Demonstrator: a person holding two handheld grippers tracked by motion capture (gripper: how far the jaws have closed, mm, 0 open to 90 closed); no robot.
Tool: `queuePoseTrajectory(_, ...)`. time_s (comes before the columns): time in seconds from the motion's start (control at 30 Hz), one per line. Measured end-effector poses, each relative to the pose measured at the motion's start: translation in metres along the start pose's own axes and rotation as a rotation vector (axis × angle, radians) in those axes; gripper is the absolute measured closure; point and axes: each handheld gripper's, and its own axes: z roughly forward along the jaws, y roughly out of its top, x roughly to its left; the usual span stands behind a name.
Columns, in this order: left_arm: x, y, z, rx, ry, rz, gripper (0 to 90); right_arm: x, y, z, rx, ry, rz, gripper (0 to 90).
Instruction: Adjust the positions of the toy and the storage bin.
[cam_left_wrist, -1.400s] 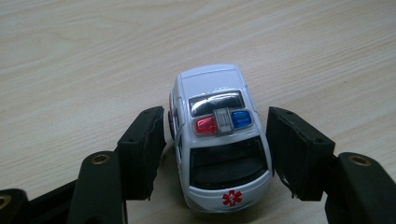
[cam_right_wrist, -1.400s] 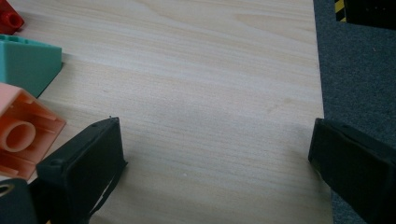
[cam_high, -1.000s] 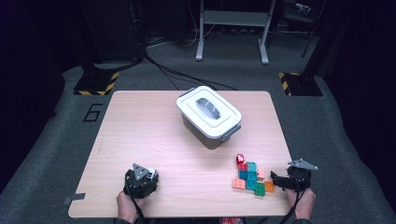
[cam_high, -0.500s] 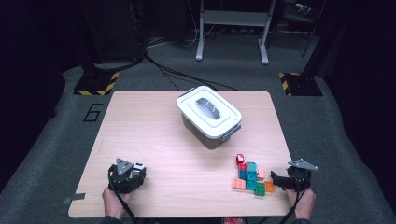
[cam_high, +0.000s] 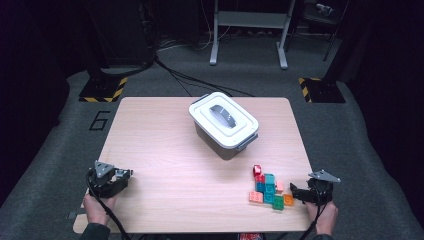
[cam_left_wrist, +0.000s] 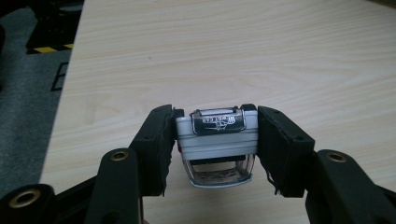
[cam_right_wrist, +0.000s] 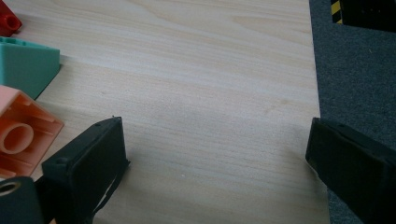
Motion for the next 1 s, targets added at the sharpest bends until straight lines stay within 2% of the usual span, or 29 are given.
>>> queuePoseTrajectory(0.13,0.009,0.003,0.011,0.007,-0.005,0.025,47.8,0.0,0.0,0.0,0.0,0.0,0.0,4.3)
queuePoseTrajectory(0.2,0.014,0.007,0.017,0.013,0.011,0.037,47.8,0.0,0.0,0.0,0.001,-0.001,0.004,4.4)
queuePoseTrajectory(0.4,0.03,0.004,0.02,0.025,0.02,0.014,47.8,0.0,0.0,0.0,-0.001,-0.002,-0.002,4.6)
queuePoseTrajectory(0.53,0.036,-0.005,0.023,0.043,0.023,0.001,47.7,0.0,0.0,0.0,-0.001,-0.002,-0.002,4.8)
queuePoseTrajectory(0.57,0.037,-0.006,0.023,0.047,0.029,0.01,47.6,0.0,0.0,0.0,-0.003,-0.001,-0.001,4.9)
queuePoseTrajectory(0.63,0.038,-0.009,0.023,0.037,0.025,0.003,47.5,-0.001,0.0,0.0,-0.002,0.0,-0.001,4.8)
queuePoseTrajectory(0.77,0.037,-0.008,0.022,0.058,0.03,0.03,46.0,-0.001,0.0,0.0,-0.002,0.0,0.0,4.9)
queuePoseTrajectory(0.8,0.037,-0.007,0.021,0.062,0.037,0.027,37.9,-0.001,0.0,0.0,-0.002,0.0,-0.001,4.9)
queuePoseTrajectory(0.87,0.036,-0.007,0.019,0.066,0.047,0.019,27.2,-0.001,0.0,0.0,-0.002,0.0,-0.001,4.9)
queuePoseTrajectory(1.0,0.033,-0.007,0.007,0.049,0.055,0.011,14.8,-0.001,0.0,0.0,-0.001,0.006,0.004,5.4)
